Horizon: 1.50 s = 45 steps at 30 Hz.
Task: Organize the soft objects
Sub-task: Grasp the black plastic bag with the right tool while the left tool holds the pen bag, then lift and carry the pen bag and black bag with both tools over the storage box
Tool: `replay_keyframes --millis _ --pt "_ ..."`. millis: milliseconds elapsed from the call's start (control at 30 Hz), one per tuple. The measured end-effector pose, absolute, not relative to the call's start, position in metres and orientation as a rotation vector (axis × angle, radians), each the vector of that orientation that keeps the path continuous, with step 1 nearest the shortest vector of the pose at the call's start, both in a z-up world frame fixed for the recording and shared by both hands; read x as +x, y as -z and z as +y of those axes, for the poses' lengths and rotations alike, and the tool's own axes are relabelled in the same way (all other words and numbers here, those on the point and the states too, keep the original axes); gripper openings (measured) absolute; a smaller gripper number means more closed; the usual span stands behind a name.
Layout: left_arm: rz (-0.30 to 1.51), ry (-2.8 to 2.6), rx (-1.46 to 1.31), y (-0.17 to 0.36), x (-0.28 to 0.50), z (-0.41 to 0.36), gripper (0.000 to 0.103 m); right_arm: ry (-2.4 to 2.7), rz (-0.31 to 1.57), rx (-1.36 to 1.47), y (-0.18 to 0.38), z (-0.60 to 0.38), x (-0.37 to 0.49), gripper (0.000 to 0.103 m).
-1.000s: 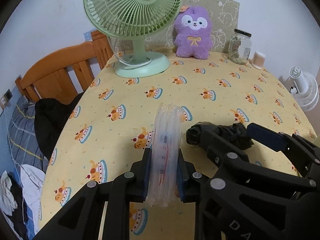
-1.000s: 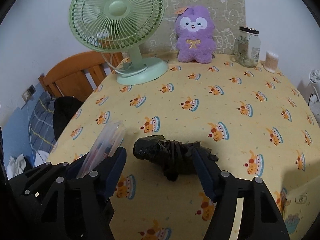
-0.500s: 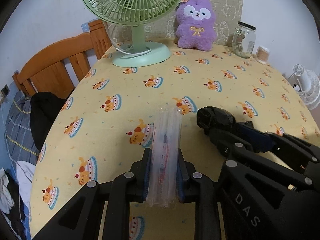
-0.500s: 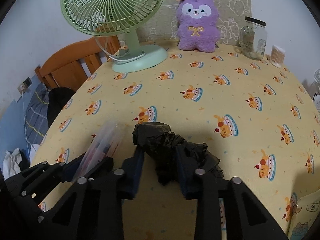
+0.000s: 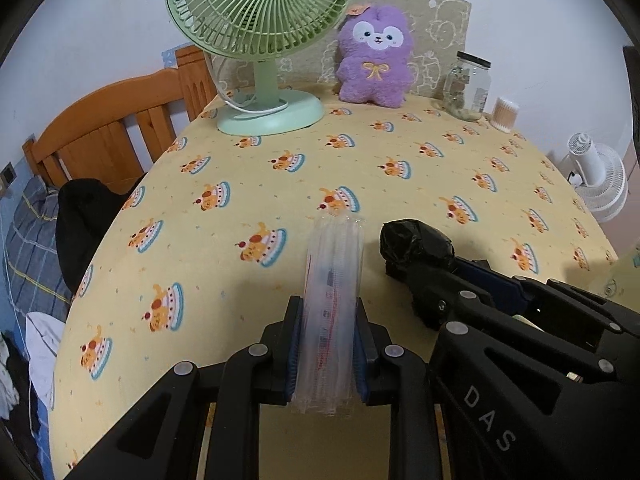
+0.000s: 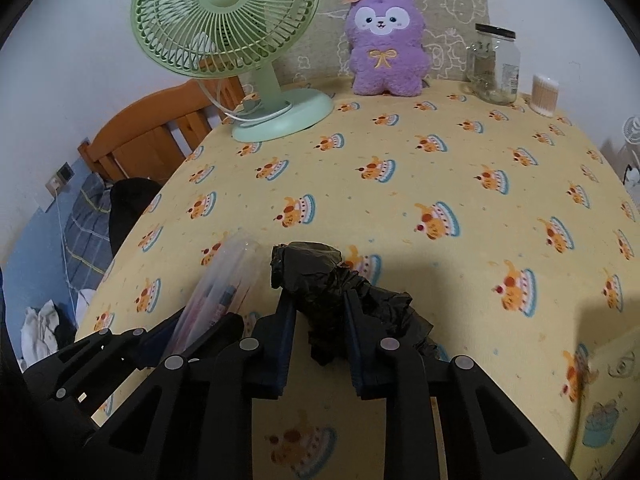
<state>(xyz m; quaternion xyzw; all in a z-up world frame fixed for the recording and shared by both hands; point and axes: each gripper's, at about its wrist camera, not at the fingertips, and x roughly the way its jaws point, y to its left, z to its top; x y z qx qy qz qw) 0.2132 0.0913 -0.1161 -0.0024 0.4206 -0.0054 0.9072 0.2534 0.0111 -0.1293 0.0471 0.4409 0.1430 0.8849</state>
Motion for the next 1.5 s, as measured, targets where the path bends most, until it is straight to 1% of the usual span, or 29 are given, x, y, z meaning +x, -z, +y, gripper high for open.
replay_keyframes --millis 733,1500 --pt "0.787 0.023 -0.006 0.079 0.154 0.063 0.021 -0.276 0.846 0.09 0.088 -0.019 0.191 0.026" --pt "0.657 -0.001 0.021 0.018 0.107 0.045 0.021 -0.308 0.713 0.097 0.02 -0.039 0.144 0.026"
